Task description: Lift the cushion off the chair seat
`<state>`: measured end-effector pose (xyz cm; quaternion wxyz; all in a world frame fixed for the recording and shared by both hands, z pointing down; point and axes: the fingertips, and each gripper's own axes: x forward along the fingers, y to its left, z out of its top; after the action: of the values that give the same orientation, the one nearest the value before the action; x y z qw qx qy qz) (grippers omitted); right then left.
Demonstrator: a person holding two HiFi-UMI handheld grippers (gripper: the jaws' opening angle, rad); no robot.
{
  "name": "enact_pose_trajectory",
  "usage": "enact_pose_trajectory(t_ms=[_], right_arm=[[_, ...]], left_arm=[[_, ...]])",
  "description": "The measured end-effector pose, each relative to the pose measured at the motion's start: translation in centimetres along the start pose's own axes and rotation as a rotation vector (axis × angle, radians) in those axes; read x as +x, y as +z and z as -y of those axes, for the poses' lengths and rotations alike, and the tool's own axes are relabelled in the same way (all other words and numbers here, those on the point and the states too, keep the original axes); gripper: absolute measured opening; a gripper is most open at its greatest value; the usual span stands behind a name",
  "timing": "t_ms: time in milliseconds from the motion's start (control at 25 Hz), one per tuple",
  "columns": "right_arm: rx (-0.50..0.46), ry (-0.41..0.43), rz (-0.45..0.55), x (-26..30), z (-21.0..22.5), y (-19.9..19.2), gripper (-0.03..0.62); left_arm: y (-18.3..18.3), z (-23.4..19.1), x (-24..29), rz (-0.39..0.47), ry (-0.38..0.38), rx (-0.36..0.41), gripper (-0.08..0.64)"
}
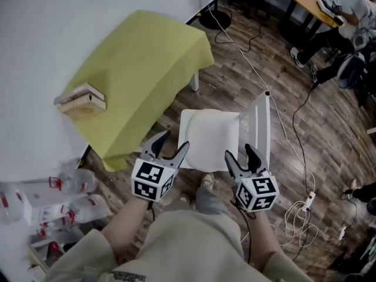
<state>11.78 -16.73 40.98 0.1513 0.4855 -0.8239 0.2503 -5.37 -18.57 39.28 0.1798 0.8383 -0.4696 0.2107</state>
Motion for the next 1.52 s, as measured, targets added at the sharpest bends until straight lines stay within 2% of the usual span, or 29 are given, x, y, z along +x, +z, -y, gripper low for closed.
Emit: enact_pose_trajectory(t_ms=[200,480,880,1120,1400,1520], right_arm=[[0.078,0.037,-0.089,4.4,2.0,-3.4,0.307],[0.124,-0.019,-0.178,8.2,5.2,-7.3,0.313],[0.148,-0.120,-0.290,13.2,7.3,-12.3,0.328],[0.178,-0.182,-0.369,15.5,9.0,-17.8,0.331],[0.213,-0.212,-0.410,18.7,11.5,-22.6,0.350],[0.244,-0.219,-0.409,20.3,13.1,-24.0,0.359]], left_arm=[[-1.9,-0.5,3.5,-0.053,0.009,-0.063,0.245],[-6.1,-1.6,7.7,-0.163,0.016,-0.093,0.253],[-12.3,-4.7,12.9,-0.283,-0.046,-0.150,0.265],[-16.6,-5.6,16.3,-0.359,-0.107,-0.134,0.272],[-22.2,-7.5,21.3,-0.431,-0.110,-0.167,0.272],[-24.9,-7.9,23.5,-0.466,-0.117,-0.138,0.277]])
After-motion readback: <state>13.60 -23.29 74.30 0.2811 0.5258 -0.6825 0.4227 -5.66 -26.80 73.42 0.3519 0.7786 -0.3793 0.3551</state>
